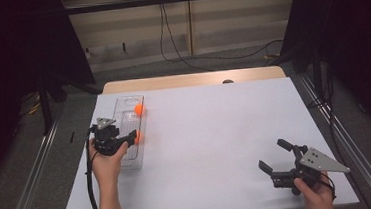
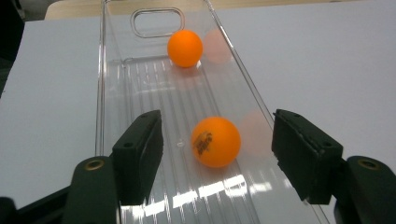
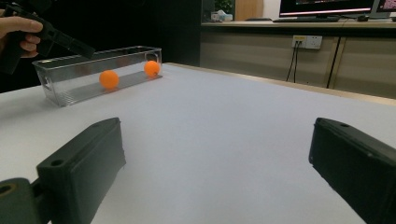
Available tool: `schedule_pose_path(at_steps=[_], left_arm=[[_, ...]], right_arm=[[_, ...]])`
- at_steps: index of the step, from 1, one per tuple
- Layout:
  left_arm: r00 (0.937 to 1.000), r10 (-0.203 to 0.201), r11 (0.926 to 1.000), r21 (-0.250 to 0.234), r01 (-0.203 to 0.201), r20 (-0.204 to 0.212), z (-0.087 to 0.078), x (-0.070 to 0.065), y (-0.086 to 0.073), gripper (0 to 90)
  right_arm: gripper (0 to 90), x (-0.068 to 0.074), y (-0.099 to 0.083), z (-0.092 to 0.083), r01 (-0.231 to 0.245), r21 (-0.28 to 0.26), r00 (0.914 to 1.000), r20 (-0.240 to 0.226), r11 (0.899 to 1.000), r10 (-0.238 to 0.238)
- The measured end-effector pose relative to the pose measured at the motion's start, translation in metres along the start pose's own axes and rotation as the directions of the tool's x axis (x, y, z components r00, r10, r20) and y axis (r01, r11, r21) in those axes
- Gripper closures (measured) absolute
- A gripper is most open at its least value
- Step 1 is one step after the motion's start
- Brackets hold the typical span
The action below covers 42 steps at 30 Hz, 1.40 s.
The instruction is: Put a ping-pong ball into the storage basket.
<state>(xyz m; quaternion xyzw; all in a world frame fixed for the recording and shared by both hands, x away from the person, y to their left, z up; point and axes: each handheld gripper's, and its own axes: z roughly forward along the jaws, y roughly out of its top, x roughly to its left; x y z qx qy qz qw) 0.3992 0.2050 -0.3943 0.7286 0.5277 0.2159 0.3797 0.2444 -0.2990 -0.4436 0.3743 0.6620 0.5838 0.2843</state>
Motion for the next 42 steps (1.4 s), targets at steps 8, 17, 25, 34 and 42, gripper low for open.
schedule_pose_path(at_steps=[8, 17, 25, 34, 42], left_arm=[[0.9997, -0.007, 0.9996, -0.026, 0.008, 0.023, -0.005, -0.002, 0.003, 27.8], [0.9987, -0.005, 0.9983, -0.057, 0.008, 0.05, -0.008, -0.005, 0.004, 21.7], [0.9972, 0.01, 0.9966, -0.082, -0.004, 0.074, -0.015, -0.009, 0.003, 16.3], [0.9934, 0.041, 0.9919, -0.124, -0.028, 0.107, -0.023, -0.015, 0.001, 12.7], [0.9867, 0.054, 0.9883, -0.15, -0.031, 0.153, -0.025, -0.02, -0.004, 9.7]], right_arm=[[2.8, -0.001, 0.0, -0.001, -0.001, -0.002, 1.0, 0.003, 1.0, 0.001], [2.9, 0.0, 0.0, 0.0, -0.003, -0.002, 1.0, 0.004, 1.0, 0.003], [2.9, -0.001, 0.0, -0.001, -0.011, -0.006, 0.9999, 0.009, 1.0, 0.011], [2.8, -0.001, 0.001, -0.001, -0.013, -0.007, 0.9999, 0.008, 1.0, 0.013], [2.8, -0.001, 0.0, -0.001, -0.012, -0.006, 0.9998, 0.014, 1.0, 0.012]])
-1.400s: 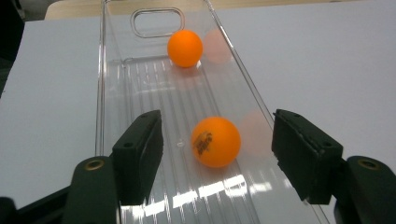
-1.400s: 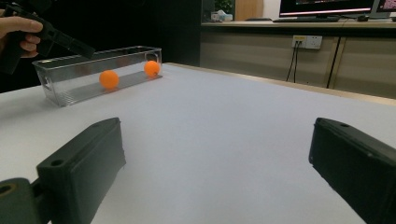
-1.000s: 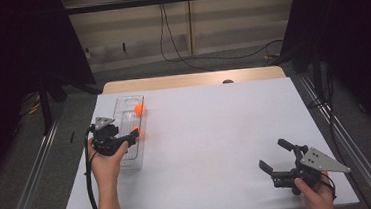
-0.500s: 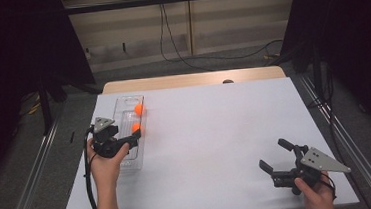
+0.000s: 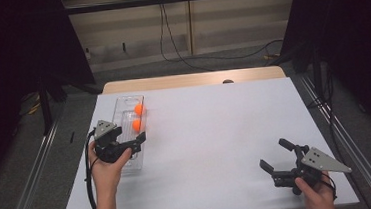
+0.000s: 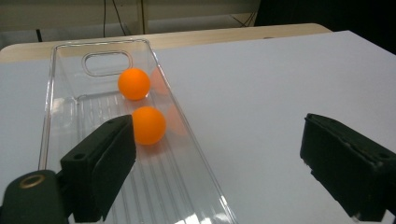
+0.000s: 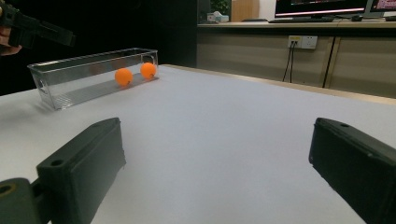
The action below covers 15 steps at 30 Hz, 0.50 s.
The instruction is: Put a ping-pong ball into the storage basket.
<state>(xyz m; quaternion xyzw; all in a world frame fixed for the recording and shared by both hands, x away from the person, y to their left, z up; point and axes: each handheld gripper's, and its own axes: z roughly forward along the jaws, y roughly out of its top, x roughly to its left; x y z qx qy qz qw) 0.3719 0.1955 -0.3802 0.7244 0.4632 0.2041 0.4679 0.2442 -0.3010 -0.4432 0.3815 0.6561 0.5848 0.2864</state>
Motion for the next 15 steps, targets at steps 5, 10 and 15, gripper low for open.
schedule_pose_path(at_steps=[5, 10, 15], left_arm=[[0.9999, -0.002, 1.0, -0.009, 0.002, 0.015, -0.003, -0.001, -0.005, 7.3], [0.9995, 0.013, 0.9992, -0.037, -0.012, 0.028, -0.006, -0.003, -0.009, 5.3], [0.9991, 0.016, 0.9985, -0.054, -0.014, 0.038, -0.011, -0.003, -0.013, 4.4]], right_arm=[[2.8, 0.0, 0.0, 0.001, 0.002, 0.002, 1.0, 0.001, 1.0, -0.002], [2.9, 0.0, 0.0, 0.001, 0.003, 0.002, 1.0, 0.0, 1.0, -0.003], [2.9, 0.0, 0.0, 0.001, 0.002, 0.0, 1.0, -0.001, 1.0, -0.002]])
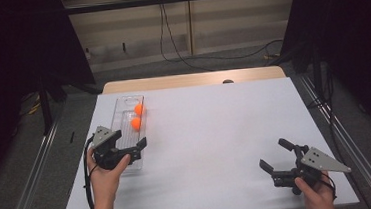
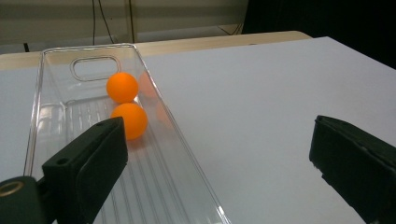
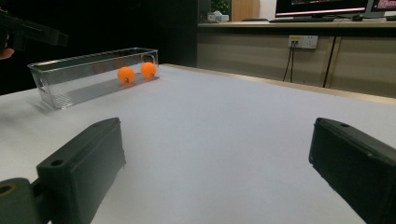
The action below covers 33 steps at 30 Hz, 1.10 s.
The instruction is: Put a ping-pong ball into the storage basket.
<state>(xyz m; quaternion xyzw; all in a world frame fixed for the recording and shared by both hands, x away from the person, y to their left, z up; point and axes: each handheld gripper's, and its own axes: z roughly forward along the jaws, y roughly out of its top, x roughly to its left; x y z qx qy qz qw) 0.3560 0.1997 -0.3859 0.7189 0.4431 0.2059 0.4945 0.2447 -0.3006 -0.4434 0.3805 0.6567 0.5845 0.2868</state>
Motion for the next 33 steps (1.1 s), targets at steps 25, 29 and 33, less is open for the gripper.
schedule_pose_path(at_steps=[25, 29, 33], left_arm=[[0.9999, 0.013, 0.9955, -0.094, -0.013, 0.0, -0.018, 0.005, -0.016, 2.7], [0.9999, 0.013, 0.9952, -0.097, -0.012, 0.008, -0.019, 0.006, -0.02, 2.7], [0.9998, 0.017, 0.9957, -0.092, -0.016, 0.007, -0.02, 0.007, -0.023, 2.7]], right_arm=[[2.8, 0.0, 0.0, 0.0, 0.002, 0.002, 1.0, -0.001, 1.0, -0.002], [2.8, 0.0, 0.0, 0.0, 0.001, 0.001, 1.0, -0.001, 1.0, -0.001], [2.8, 0.0, 0.0, 0.0, 0.003, 0.001, 1.0, -0.001, 1.0, -0.003]])
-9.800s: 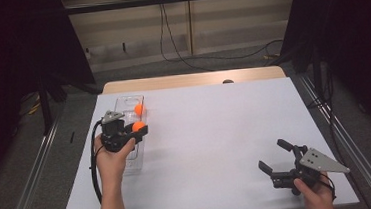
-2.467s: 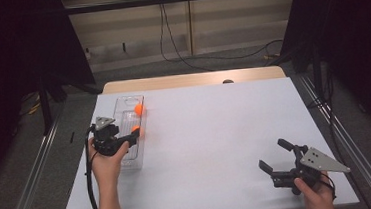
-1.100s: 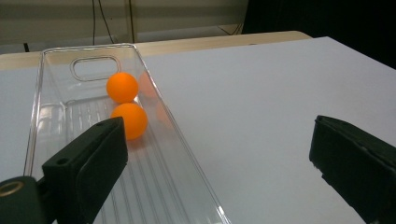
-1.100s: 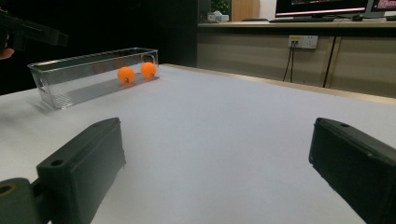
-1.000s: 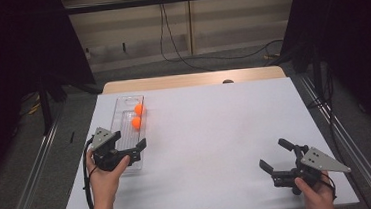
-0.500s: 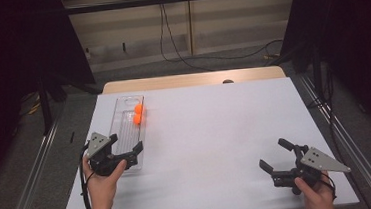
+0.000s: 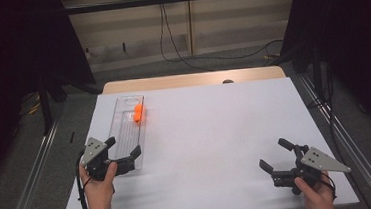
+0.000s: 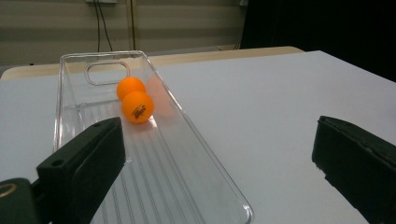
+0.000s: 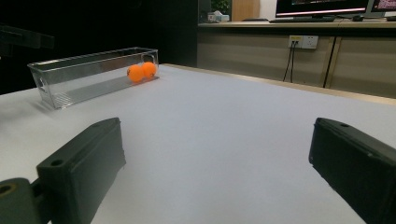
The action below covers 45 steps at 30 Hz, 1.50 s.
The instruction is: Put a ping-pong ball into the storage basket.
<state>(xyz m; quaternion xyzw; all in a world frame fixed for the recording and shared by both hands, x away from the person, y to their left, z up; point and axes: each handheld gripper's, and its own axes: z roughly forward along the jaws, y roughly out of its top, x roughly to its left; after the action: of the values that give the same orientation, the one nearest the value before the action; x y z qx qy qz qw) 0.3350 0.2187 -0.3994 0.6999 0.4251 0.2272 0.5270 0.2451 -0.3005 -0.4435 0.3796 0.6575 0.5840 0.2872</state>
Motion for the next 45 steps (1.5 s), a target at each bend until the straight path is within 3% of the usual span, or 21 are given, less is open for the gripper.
schedule_pose_path(at_steps=[11, 45], left_arm=[[0.9998, 0.01, 0.9996, -0.027, -0.009, 0.017, -0.006, -0.002, -0.004, 2.7], [0.9983, 0.022, 0.9997, -0.008, -0.022, 0.054, -0.013, -0.001, -0.02, 2.7]], right_arm=[[2.9, 0.0, 0.0, 0.0, 0.001, -0.001, 1.0, -0.001, 1.0, -0.001], [2.8, 0.0, 0.0, 0.0, 0.003, -0.003, 1.0, 0.0, 1.0, -0.003]])
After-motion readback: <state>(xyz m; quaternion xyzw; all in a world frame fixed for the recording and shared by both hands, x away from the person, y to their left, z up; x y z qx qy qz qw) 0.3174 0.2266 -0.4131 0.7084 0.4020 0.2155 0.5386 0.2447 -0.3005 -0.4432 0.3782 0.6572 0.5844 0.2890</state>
